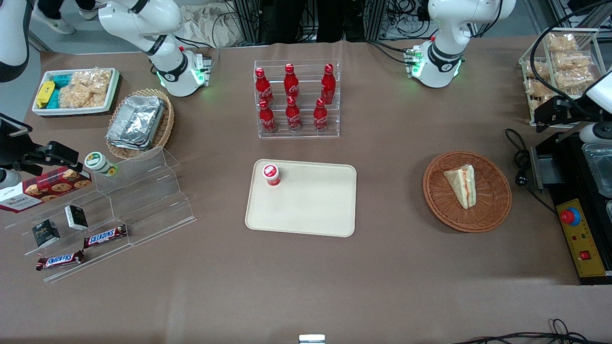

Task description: Place sandwich from basket to tray

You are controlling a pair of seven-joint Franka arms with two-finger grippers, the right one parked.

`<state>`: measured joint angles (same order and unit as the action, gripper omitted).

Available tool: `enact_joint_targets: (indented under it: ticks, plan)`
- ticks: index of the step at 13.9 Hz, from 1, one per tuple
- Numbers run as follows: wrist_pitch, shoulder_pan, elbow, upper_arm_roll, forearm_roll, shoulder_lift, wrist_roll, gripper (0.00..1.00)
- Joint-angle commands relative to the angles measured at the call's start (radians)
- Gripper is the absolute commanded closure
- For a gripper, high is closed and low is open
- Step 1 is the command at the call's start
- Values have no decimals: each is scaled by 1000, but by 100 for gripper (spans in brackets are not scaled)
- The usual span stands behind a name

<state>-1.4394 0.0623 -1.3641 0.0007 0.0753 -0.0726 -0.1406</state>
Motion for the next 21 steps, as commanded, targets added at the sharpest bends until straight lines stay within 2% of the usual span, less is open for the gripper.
enact_joint_targets:
  ticks: [1, 15, 19, 21]
  plan:
    - [17, 1, 36, 1, -9, -16, 9, 0]
    - [30, 1, 27, 2, 5, -16, 10, 0]
    - [31, -15, -16, 4, -15, -9, 12, 0]
    - [28, -35, -41, 4, -66, -7, 25, 0]
